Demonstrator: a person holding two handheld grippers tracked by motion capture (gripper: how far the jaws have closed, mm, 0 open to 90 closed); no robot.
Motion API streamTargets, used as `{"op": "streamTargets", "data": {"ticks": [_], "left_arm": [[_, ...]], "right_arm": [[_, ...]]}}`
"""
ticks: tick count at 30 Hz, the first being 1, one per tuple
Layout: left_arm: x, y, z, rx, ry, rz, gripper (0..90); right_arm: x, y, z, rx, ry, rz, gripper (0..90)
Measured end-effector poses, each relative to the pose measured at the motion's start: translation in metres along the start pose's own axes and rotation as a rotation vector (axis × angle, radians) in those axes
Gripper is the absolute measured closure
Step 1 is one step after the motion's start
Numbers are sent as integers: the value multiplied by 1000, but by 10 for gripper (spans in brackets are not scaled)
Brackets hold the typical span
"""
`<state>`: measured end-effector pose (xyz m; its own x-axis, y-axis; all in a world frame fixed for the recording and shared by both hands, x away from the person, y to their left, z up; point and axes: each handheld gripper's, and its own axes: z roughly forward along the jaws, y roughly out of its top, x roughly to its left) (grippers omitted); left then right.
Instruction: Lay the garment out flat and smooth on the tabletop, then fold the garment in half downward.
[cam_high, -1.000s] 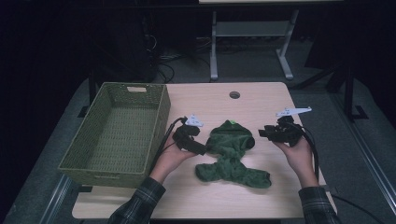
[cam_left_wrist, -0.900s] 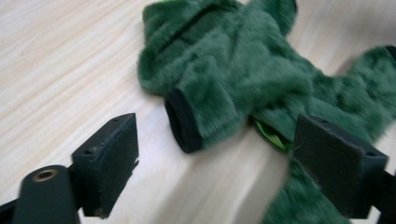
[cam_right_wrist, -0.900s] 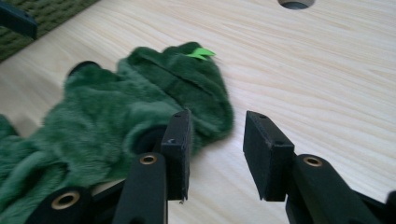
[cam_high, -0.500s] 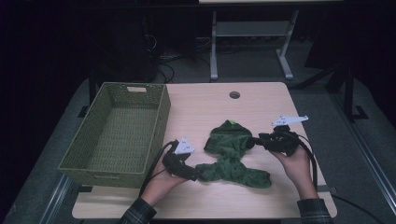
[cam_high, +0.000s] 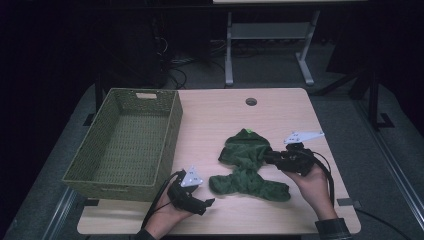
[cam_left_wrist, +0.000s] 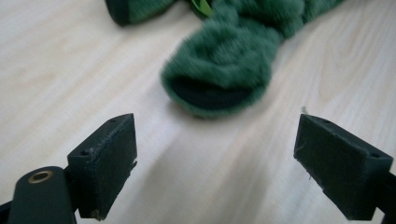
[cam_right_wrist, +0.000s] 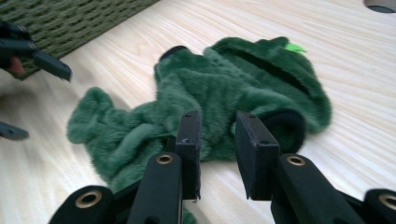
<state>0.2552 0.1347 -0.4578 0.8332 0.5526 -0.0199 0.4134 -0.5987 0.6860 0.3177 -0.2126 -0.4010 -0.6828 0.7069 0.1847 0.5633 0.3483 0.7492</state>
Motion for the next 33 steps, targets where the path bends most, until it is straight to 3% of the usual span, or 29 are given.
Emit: {"op": "streamTargets", "data": {"ticks": [9, 18, 33], "left_arm": [[-4, -10, 5, 39, 26, 7, 128], [-1, -19, 8, -39, 10, 25, 126], [-1, -19, 9, -44, 5, 16, 127]], "right_arm": [[31, 7, 17, 15, 67, -66, 716], [61, 11, 34, 40, 134, -126, 716], [108, 15, 63, 61, 226, -211, 749]]}}
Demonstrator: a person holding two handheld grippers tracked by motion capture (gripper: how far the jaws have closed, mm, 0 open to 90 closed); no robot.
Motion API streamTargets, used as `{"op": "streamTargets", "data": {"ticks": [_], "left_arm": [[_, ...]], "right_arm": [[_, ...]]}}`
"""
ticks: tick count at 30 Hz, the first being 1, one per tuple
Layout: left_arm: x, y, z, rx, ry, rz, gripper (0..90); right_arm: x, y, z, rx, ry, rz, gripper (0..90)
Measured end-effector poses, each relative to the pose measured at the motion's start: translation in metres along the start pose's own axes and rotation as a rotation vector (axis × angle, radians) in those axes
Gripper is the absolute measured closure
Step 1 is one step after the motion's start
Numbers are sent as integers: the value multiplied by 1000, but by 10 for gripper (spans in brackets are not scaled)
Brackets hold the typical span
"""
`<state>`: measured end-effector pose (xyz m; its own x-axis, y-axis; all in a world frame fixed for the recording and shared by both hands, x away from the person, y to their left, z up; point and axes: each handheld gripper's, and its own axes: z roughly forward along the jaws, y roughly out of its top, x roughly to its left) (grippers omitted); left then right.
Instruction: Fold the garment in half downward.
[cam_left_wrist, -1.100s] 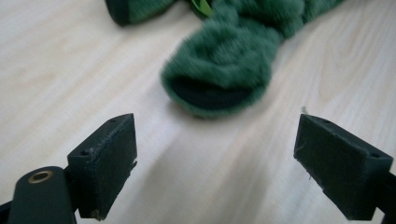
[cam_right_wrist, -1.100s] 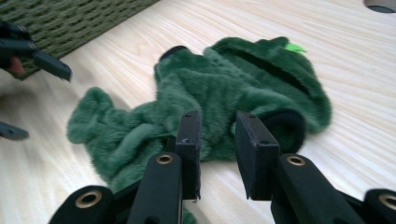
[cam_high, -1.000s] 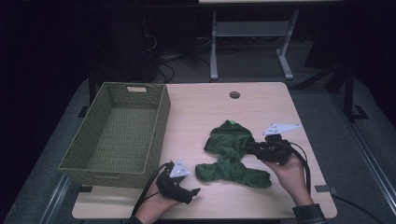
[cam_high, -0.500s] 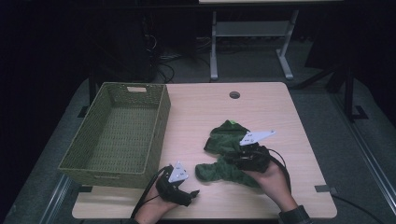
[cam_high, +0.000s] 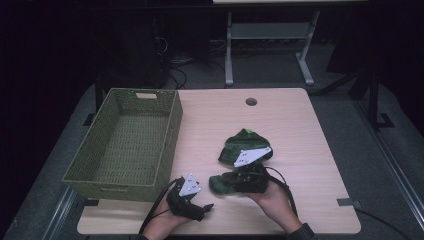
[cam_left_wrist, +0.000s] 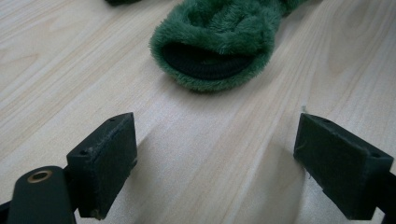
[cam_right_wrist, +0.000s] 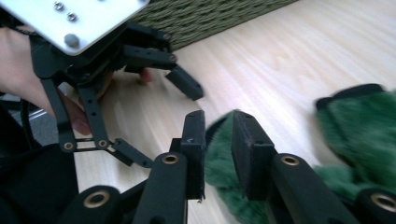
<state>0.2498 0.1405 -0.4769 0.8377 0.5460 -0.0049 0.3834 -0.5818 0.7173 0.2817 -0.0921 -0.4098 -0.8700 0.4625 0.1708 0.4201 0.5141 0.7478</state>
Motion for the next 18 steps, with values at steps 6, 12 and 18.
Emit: {"op": "streamTargets", "data": {"ticks": [6, 12, 18], "left_arm": [[1, 0, 0, -1, -3, 4, 126], [0, 0, 0, -1, -2, 5, 126], [1, 0, 0, -1, -2, 6, 126]], "right_arm": [[9, 0, 21, 40, 23, -15, 759], [11, -2, 45, 96, -13, -41, 759], [8, -10, 61, 146, -74, -79, 751]]}}
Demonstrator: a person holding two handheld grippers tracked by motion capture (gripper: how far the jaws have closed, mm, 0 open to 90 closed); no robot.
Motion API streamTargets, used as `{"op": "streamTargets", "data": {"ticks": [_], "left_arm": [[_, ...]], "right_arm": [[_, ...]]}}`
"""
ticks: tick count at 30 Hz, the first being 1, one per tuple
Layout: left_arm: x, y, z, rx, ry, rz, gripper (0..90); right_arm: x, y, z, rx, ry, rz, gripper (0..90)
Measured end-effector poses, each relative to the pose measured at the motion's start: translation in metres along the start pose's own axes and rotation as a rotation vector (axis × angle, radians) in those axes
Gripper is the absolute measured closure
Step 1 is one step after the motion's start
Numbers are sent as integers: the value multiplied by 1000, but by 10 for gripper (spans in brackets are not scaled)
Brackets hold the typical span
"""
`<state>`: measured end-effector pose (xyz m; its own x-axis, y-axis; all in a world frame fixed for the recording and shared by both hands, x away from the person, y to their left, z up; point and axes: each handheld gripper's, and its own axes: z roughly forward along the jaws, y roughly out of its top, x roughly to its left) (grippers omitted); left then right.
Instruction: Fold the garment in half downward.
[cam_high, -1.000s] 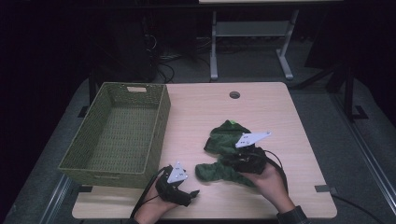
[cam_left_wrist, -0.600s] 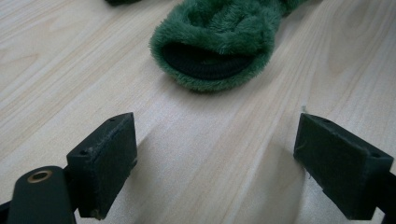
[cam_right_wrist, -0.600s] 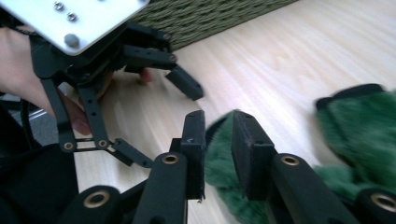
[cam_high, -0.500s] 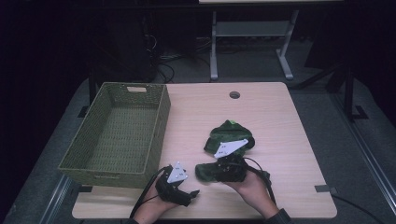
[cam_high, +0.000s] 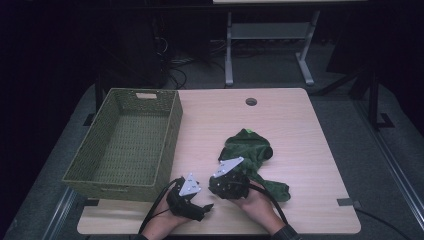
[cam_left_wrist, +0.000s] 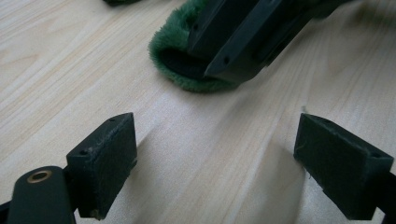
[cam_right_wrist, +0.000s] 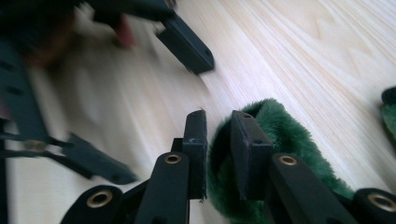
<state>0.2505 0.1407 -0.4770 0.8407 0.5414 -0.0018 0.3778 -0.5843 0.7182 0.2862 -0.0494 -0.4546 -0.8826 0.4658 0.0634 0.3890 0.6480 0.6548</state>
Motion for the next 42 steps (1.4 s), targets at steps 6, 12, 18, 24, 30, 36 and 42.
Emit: {"op": "streamTargets", "data": {"ticks": [6, 12, 18, 24, 30, 36, 42], "left_arm": [[1, 0, 0, 3, 3, 13, 126], [1, 0, 0, 2, 1, 14, 126], [0, 0, 0, 3, 1, 4, 126], [0, 0, 0, -2, -2, -1, 126], [0, 0, 0, -1, -2, 0, 126], [0, 0, 0, 1, -3, 5, 126], [0, 0, 0, 0, -4, 2, 126]], "right_arm": [[5, -5, 8, 0, -22, -18, 827], [6, -7, 7, 2, 54, -1, 871], [3, -5, -3, -38, 107, 41, 867], [-1, -3, -26, -102, 108, 45, 860], [-12, -7, -50, -156, 90, 70, 859], [-24, -19, -70, -190, 55, 105, 858], [-35, -32, -87, -205, 26, 140, 857]]}}
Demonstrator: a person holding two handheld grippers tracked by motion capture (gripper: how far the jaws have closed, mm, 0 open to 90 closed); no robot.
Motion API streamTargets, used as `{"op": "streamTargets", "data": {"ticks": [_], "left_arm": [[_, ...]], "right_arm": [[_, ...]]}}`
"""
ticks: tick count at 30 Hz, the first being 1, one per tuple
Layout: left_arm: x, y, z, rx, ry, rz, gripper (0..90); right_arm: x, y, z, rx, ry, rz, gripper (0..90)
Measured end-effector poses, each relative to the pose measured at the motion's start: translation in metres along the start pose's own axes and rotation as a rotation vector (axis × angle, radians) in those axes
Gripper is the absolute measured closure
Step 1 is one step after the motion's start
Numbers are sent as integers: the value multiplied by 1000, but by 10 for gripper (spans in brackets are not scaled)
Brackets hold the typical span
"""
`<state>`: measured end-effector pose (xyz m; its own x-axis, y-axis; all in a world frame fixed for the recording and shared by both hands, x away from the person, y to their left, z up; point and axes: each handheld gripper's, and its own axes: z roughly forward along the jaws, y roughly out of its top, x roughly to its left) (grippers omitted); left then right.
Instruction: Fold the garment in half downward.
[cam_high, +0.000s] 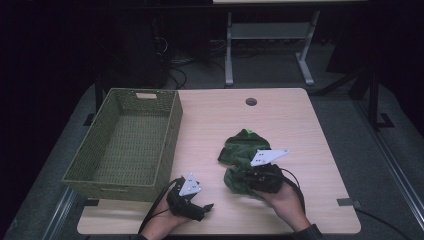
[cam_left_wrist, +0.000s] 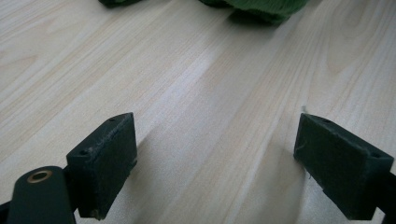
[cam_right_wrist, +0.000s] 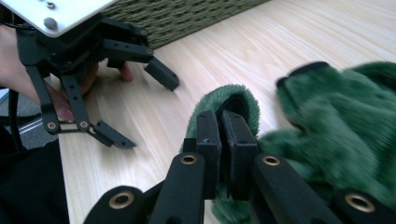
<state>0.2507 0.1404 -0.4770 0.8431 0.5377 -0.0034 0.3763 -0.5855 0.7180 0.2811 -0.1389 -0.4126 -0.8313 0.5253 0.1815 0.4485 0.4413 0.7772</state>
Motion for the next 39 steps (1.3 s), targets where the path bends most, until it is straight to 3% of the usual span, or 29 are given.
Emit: {"op": "streamTargets", "data": {"ticks": [8, 17, 21, 23, 27, 29, 39], "left_arm": [[0, 0, 0, 0, 2, 6, 126], [0, 0, 0, 0, -1, 2, 126], [0, 0, 0, -1, -1, 0, 126], [0, 0, 1, -3, 0, 1, 126], [0, 0, 1, -1, -1, 0, 126], [0, 0, 0, 1, -2, 0, 126], [0, 0, 0, 3, -2, 2, 126]], "right_arm": [[-13, -15, -10, 19, -52, 37, 849], [-27, -31, -24, 61, -145, 88, 802], [-27, -30, -37, 21, -171, 82, 844], [-21, -22, -41, -23, -147, 56, 876], [-5, -8, -31, -40, -93, 6, 897], [-3, -6, -22, -19, -88, -9, 898], [-19, -20, 8, 113, -160, 7, 899]]}}
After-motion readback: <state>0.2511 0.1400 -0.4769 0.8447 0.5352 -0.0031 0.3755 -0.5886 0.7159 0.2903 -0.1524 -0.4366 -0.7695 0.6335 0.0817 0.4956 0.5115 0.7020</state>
